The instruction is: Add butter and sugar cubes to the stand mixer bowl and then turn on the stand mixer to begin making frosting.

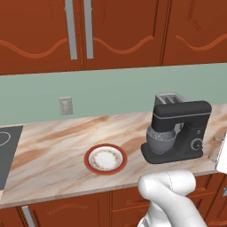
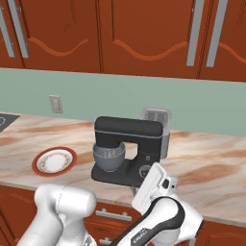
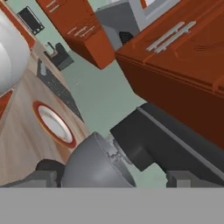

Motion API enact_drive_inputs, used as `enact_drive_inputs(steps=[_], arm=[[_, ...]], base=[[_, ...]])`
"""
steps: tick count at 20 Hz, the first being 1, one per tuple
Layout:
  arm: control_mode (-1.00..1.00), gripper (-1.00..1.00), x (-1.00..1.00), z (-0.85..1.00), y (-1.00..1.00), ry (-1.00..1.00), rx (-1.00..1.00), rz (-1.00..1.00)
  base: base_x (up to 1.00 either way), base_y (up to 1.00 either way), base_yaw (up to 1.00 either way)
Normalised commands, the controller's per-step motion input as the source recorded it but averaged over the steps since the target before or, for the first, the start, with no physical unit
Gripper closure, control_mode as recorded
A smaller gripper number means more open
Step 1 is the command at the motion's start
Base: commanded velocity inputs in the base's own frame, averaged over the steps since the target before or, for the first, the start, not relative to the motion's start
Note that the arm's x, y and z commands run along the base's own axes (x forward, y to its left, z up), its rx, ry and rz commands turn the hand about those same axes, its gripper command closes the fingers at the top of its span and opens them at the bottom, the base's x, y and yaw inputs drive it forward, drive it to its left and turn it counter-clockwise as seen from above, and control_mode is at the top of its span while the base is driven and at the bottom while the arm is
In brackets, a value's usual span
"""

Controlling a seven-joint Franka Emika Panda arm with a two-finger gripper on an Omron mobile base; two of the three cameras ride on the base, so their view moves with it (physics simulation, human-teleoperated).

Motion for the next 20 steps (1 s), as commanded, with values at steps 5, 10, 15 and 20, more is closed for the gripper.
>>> enact_drive_inputs(steps=[5, 10, 15, 20], arm=[[-1.0, -1.0, 0.28, -0.07, 0.0, -0.06, 0.04, -0.07], [-1.0, -1.0, 0.2, -0.31, 0.0, -0.05, 0.03, -0.11], [-1.0, -1.0, 0.24, -0.29, 0.02, -0.01, 0.03, -0.14], [-1.0, -1.0, 0.26, -0.3, 0.01, 0.0, 0.0, -0.14]], base=[[0.0, 0.0, 0.0], [0.0, 0.0, 0.0], [0.0, 0.0, 0.0], [0.0, 0.0, 0.0]])
